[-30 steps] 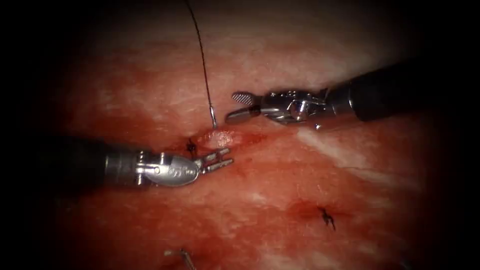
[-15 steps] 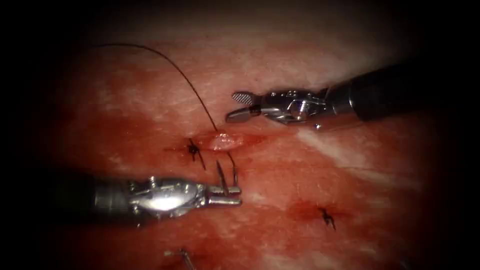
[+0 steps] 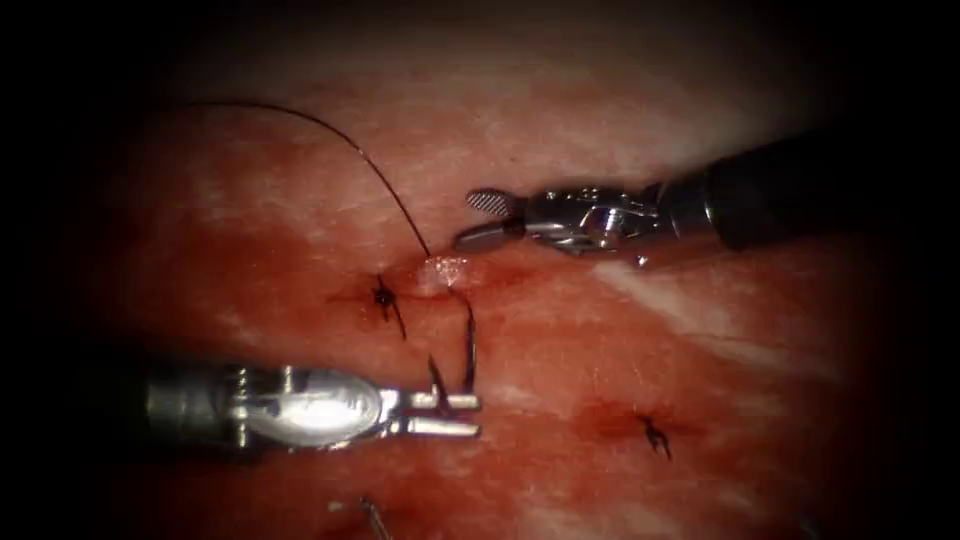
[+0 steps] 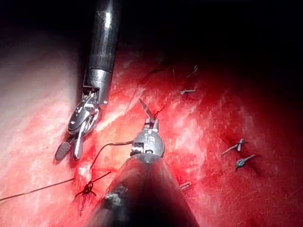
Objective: Wound Closure
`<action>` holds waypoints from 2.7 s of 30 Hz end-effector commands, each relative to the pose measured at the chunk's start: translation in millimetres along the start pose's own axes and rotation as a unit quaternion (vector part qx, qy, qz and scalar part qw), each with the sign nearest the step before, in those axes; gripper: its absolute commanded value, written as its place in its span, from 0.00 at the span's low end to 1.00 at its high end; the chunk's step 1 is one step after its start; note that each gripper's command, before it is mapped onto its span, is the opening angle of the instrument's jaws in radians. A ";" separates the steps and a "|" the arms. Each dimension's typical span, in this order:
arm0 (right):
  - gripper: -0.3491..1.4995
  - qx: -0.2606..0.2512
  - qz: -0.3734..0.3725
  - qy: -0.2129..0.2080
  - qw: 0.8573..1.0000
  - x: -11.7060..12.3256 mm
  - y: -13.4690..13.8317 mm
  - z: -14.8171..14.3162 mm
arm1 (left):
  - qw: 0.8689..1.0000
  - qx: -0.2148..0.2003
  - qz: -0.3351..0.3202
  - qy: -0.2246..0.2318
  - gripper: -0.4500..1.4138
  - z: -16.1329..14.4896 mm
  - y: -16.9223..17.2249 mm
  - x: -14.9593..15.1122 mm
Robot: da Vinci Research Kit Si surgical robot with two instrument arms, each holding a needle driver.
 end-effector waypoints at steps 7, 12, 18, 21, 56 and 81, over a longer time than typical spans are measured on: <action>0.74 -0.006 0.076 0.005 0.997 -0.2 -3.1 -3.0 | 0.990 0.081 0.113 -0.026 0.00 -2.2 -3.5 1.6; 0.76 0.008 0.055 0.020 0.998 0.6 -4.4 -4.4 | 0.984 0.115 0.136 -0.029 0.00 -4.1 -7.2 2.9; 0.63 0.029 0.043 0.021 0.998 1.1 -4.6 -5.9 | 0.978 0.129 0.160 -0.020 0.00 -5.2 -10.7 3.6; 0.47 0.033 0.099 0.036 0.994 1.1 -4.6 -6.6 | 0.977 0.131 0.166 -0.014 0.00 -4.9 -11.0 3.6; 0.60 0.127 0.387 0.044 0.912 2.0 -8.2 -1.8 | 0.960 0.111 0.254 -0.043 0.00 1.6 -4.1 -1.8; 0.00 0.148 0.389 -0.002 0.909 1.7 -9.0 0.2 | 0.960 0.101 0.257 -0.052 0.00 1.8 -4.0 -2.0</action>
